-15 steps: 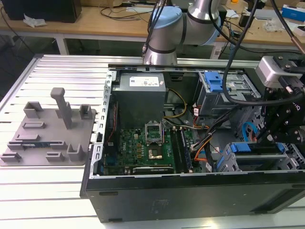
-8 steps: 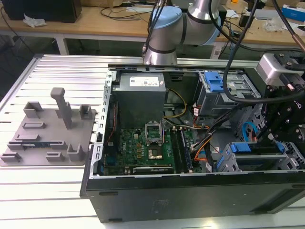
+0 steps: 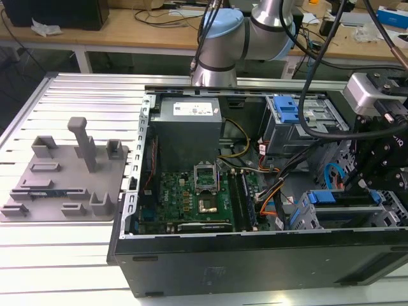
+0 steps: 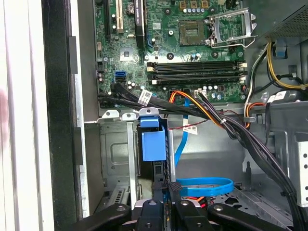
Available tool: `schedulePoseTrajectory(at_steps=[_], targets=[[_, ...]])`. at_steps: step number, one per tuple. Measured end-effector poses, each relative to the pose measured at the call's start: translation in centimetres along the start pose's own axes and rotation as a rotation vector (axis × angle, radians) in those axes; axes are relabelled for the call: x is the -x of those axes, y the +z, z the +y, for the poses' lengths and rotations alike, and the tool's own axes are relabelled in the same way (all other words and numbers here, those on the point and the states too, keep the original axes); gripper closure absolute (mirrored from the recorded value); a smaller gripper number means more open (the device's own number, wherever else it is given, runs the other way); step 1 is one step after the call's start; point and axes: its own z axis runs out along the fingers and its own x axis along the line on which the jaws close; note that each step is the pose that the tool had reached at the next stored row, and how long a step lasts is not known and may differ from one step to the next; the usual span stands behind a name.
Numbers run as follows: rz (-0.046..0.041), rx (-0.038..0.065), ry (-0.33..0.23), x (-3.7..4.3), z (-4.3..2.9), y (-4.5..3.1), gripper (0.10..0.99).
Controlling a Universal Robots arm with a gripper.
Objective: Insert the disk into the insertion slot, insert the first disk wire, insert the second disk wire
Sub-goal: 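Insert the second disk wire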
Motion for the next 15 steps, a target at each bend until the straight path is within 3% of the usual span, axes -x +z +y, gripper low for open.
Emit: schedulePoseTrajectory(at_steps=[15], targets=[[0.0003, 0.000, -0.014, -0.01, -0.05, 0.55, 0.925]])
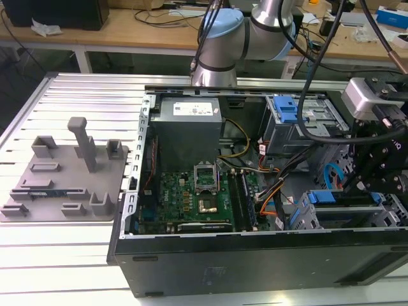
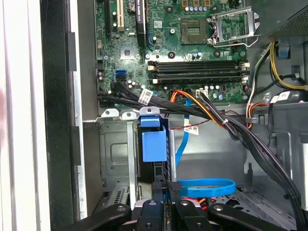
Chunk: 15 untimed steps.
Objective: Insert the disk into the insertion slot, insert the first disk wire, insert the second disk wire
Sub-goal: 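Insert the second disk wire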
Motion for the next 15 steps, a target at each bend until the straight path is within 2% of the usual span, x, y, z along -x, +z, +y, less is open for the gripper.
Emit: schedulePoseTrajectory(at_steps=[8, 9, 13, 15], targets=[[-0.0002, 0.000, -0.017, -0.03, -0.01, 0.49, 0.925], [-0.0004, 0.000, -0.017, -0.03, -0.01, 0.37, 0.847], [0.0005, 0.000, -0.017, 0.02, 0.02, -0.65, 0.847], [0.0007, 0.000, -0.017, 0.11, 0.05, -1.73, 0.847]])
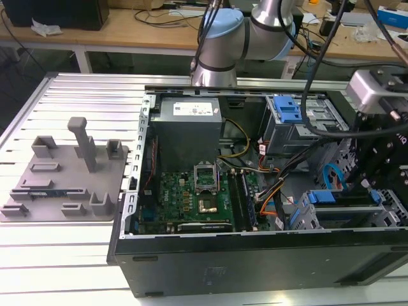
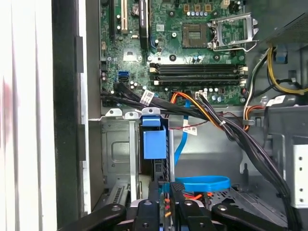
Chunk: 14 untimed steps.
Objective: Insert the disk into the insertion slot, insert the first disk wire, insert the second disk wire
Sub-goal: 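Insert the second disk wire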
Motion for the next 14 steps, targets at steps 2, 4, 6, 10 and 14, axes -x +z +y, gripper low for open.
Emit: schedulePoseTrajectory(at_steps=[2, 4, 6, 10, 14], targets=[[0.0003, 0.000, 0.000, 0.06, 0.02, -1.10, 0.847], [0.0006, 0.000, 0.000, 0.15, 0.05, -2.19, 0.980], [0.0004, 0.000, 0.000, 0.18, 0.08, -2.36, 0.980], [0.0006, 0.000, 0.000, 0.18, 0.13, -2.37, 0.980], [0.0006, 0.000, 0.000, 0.18, 0.18, -2.37, 0.980]])
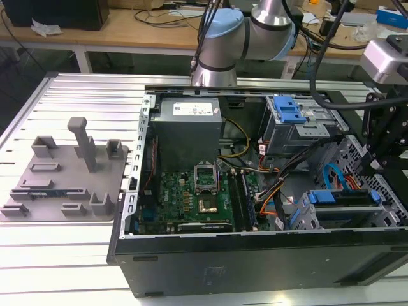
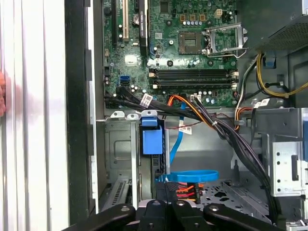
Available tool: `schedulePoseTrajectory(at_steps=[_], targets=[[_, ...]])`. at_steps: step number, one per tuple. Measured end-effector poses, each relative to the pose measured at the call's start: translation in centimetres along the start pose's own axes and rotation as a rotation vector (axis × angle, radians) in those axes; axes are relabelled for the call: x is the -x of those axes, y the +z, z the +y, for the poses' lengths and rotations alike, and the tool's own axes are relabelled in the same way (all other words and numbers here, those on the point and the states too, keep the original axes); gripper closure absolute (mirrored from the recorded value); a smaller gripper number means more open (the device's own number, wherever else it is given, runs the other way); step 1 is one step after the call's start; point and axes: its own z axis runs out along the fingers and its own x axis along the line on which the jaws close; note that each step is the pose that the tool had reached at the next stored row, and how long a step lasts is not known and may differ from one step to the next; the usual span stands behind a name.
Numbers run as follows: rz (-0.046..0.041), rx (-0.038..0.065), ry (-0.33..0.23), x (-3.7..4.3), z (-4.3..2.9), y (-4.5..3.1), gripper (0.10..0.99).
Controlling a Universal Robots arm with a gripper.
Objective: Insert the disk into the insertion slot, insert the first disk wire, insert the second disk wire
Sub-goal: 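Insert the second disk wire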
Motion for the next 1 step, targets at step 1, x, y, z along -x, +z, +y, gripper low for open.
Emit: schedulePoseTrajectory(at_steps=[1], targets=[[0.0000, 0.000, 0.000, 0.00, 0.02, 0.00, 0.980]])
